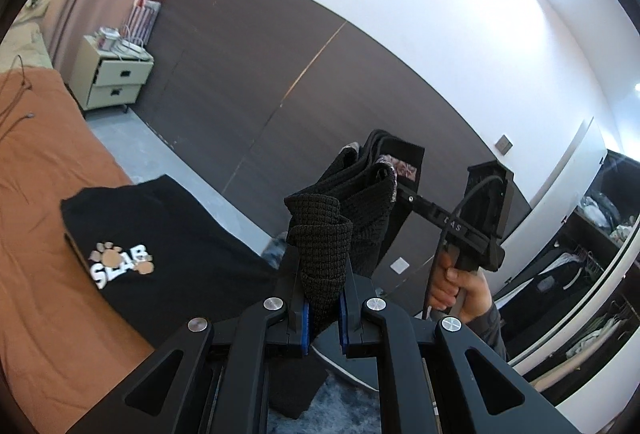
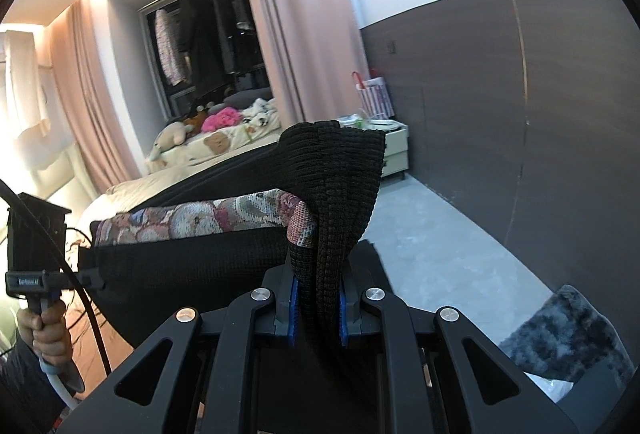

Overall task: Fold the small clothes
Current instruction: 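Carry the rolled black shirt with both grippers toward the folded clothes stack, then lower the black shirt onto the SLAB shirt stack and open both grippers, then press the placed shirt flat on the stack with both grippers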

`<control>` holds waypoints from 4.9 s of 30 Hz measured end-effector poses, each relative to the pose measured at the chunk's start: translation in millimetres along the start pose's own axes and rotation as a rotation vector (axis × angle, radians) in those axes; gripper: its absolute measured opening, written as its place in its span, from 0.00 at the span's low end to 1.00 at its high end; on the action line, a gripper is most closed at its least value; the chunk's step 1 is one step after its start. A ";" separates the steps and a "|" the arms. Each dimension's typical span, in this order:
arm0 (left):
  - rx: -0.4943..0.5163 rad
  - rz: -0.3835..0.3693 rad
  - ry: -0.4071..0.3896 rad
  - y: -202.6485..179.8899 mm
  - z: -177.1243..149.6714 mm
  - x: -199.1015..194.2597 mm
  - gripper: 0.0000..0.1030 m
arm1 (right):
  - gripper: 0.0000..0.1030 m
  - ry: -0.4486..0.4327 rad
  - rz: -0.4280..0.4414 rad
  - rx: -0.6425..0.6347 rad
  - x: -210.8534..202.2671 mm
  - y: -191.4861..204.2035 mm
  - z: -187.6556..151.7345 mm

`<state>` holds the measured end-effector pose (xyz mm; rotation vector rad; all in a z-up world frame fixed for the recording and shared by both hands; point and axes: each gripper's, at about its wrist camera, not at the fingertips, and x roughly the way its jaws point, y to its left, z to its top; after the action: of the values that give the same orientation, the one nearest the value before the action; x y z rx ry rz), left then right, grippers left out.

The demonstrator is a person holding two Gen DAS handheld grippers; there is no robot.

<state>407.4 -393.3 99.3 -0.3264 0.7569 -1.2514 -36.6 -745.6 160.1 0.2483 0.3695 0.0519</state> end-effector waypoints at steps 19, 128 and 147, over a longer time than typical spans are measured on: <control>-0.116 0.092 0.007 72.1 24.2 23.4 0.10 | 0.11 0.099 0.036 0.042 86.6 95.0 -14.2; -0.619 0.154 0.135 170.4 -131.1 113.8 0.07 | 0.04 0.171 0.071 0.712 7.5 -73.3 -124.7; -0.563 0.267 0.083 156.6 -117.2 49.8 0.45 | 0.68 0.188 -0.091 0.618 -49.6 -30.0 -152.3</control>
<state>448.8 -371.1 -97.1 -0.6098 1.1822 -0.7871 -138.0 -744.2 32.5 0.8409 0.5793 -0.1330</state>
